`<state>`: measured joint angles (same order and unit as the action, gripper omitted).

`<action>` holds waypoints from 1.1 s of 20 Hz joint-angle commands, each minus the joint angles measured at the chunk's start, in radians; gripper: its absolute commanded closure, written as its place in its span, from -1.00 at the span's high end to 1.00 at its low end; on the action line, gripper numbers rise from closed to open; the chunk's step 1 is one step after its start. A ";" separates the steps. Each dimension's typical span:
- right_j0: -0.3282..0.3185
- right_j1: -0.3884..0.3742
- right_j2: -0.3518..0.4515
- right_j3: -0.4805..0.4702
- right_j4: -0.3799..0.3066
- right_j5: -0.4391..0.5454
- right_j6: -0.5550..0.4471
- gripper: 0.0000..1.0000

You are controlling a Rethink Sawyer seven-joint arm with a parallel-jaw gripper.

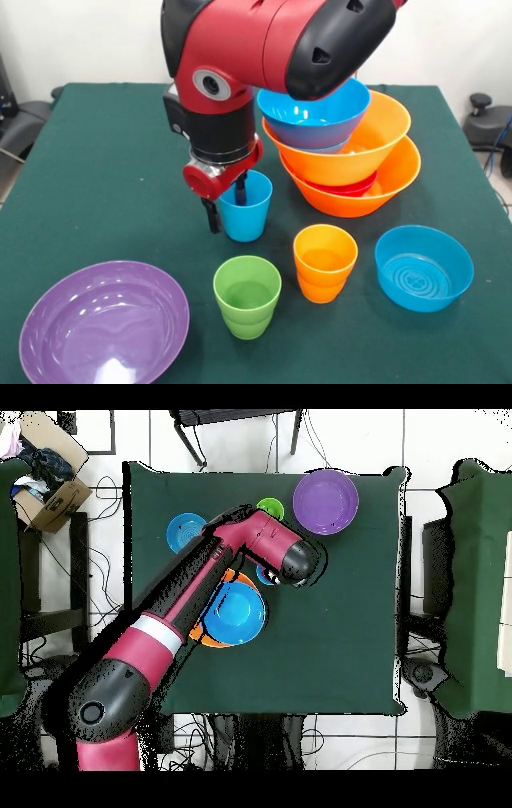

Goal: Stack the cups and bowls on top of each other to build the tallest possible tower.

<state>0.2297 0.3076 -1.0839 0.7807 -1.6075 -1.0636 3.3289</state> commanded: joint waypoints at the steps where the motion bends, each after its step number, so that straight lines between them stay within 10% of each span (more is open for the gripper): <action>1: -0.001 0.006 0.207 -0.036 0.076 0.086 -0.323 1.00; 5: -0.008 -0.019 0.244 -0.027 0.097 0.085 -0.372 1.00; 6: -0.013 -0.029 0.258 -0.024 0.106 0.079 -0.383 -1.00; 22: -0.003 -0.084 0.172 0.010 0.020 0.044 -0.360 -1.00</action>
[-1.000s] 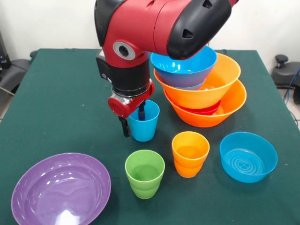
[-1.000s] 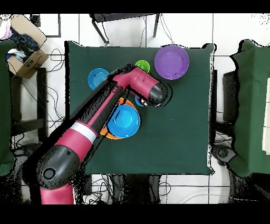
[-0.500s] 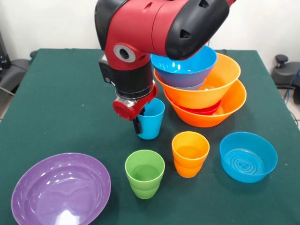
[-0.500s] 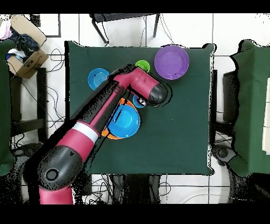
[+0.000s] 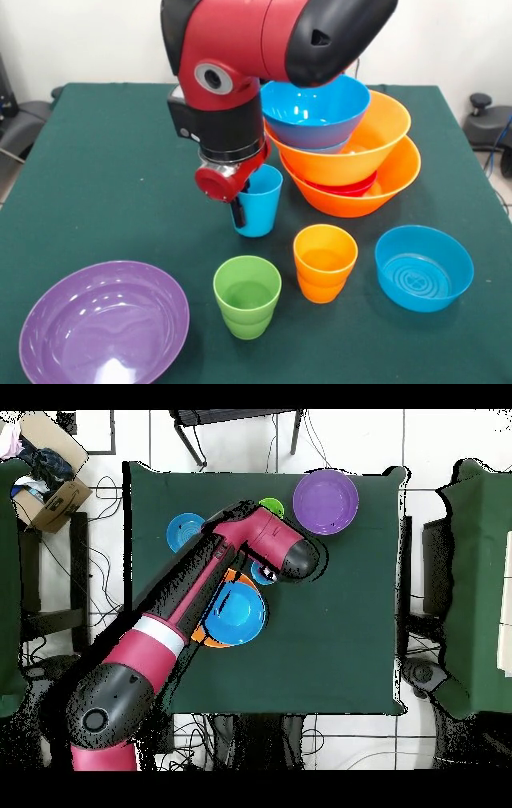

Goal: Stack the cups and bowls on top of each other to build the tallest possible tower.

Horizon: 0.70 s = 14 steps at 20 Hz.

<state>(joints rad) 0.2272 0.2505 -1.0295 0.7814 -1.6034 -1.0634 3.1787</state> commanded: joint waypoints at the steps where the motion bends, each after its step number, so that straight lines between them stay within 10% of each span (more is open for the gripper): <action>1: 0.000 -0.041 0.104 0.014 0.007 0.037 -0.208 -1.00; 14: -0.052 -0.155 -0.043 -0.007 -0.145 -0.067 -0.185 -1.00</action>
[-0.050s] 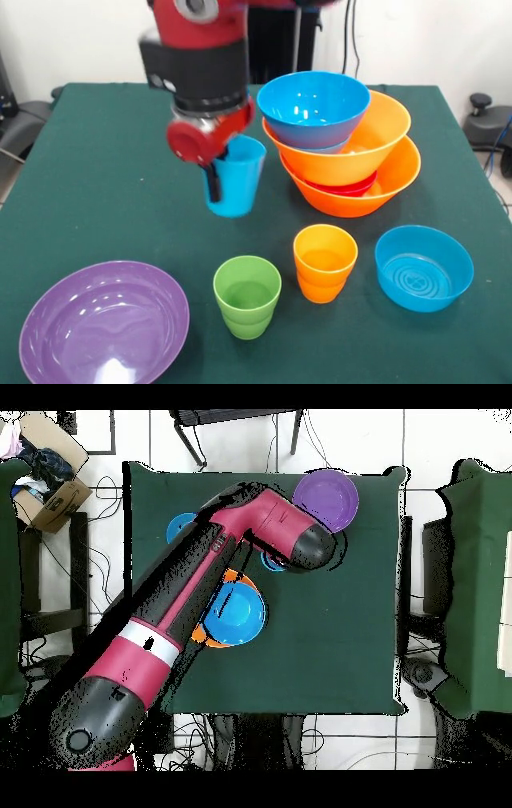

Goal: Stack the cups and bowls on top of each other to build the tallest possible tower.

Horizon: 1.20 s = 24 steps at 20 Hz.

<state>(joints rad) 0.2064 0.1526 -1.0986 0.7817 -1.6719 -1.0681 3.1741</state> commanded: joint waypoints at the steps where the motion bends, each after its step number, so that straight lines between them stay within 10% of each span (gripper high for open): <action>1: -0.032 -0.063 0.019 -0.008 -0.088 -0.069 -0.180 -1.00; 13: 0.075 -0.181 0.051 0.138 -0.160 -0.269 -0.252 -1.00; 24: 0.206 -0.210 0.107 0.279 -0.078 -0.209 -0.130 -1.00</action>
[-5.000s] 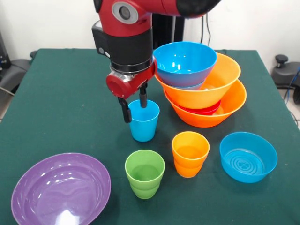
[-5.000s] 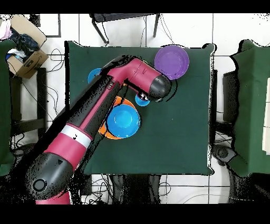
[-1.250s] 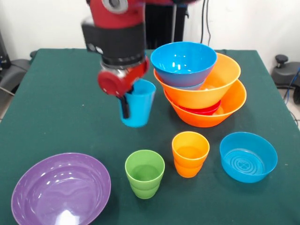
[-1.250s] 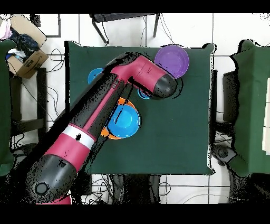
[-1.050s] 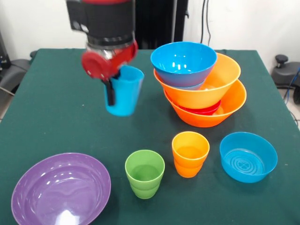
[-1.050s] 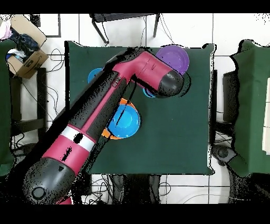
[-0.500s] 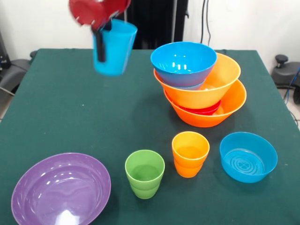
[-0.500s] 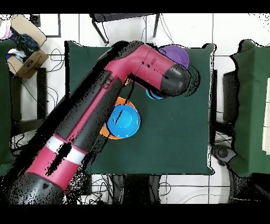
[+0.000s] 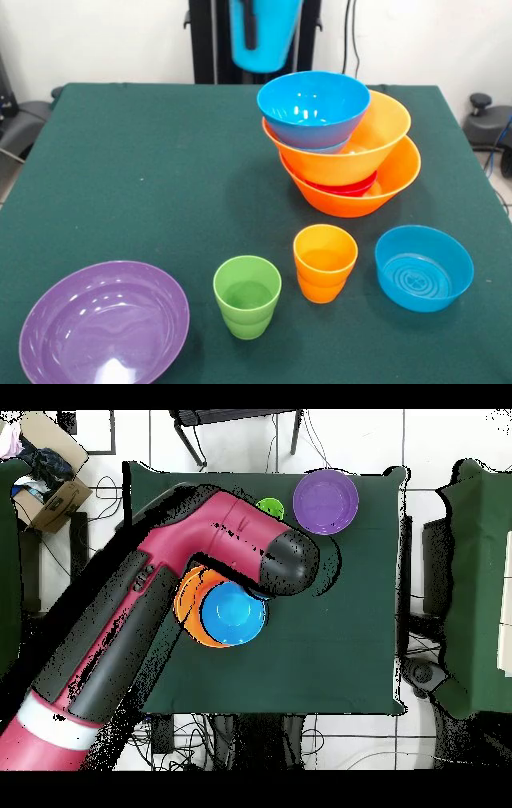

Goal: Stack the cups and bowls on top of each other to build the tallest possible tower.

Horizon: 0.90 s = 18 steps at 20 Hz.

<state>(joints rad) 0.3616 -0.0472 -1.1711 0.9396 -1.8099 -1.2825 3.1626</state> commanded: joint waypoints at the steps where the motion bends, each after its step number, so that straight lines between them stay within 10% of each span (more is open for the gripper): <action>1: 0.059 -0.011 0.181 0.128 0.060 0.006 -0.110 -1.00; 18: 0.065 0.057 0.197 0.145 0.142 0.171 -0.098 -1.00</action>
<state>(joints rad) 0.4398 -0.0633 -1.1708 1.0270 -1.7314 -1.2459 3.1626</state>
